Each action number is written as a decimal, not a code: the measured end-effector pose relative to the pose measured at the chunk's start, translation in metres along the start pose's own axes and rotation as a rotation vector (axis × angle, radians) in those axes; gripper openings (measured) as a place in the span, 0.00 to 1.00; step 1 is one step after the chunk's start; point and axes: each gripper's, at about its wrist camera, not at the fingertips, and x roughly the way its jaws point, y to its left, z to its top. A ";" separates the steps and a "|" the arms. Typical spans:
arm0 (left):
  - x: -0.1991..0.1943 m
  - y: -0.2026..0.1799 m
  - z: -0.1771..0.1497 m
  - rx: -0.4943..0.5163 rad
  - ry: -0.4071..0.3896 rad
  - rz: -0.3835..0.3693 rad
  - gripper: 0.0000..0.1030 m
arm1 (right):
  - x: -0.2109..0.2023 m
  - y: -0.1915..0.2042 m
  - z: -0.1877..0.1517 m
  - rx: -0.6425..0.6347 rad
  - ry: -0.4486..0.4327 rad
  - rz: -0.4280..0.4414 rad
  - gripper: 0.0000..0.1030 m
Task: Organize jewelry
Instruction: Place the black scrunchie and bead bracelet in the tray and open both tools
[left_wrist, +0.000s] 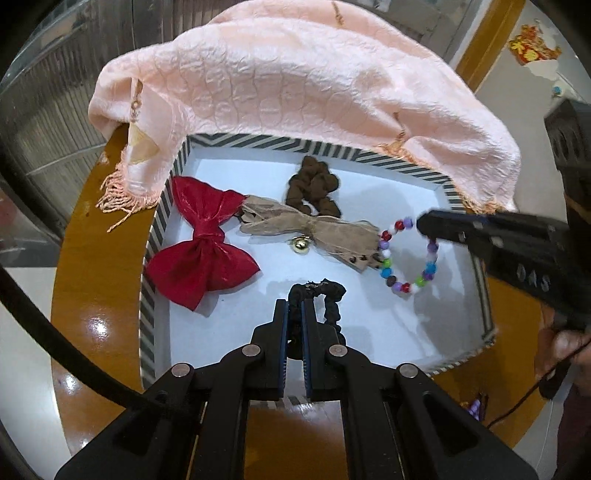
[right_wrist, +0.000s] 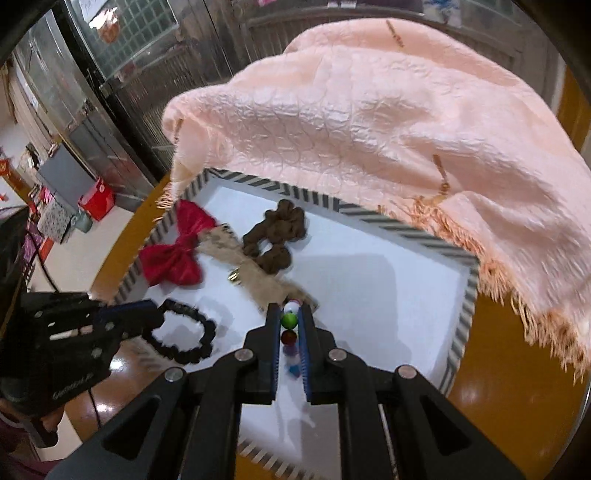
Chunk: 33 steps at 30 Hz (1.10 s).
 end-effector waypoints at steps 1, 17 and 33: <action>0.003 0.002 0.002 -0.006 0.004 0.004 0.00 | 0.006 -0.005 0.006 -0.002 0.003 -0.009 0.09; 0.031 0.008 0.011 -0.028 0.032 0.085 0.00 | 0.048 -0.041 0.034 0.023 -0.038 -0.049 0.25; -0.006 -0.003 -0.004 0.000 -0.026 0.091 0.19 | -0.037 -0.016 -0.044 0.182 -0.077 -0.045 0.52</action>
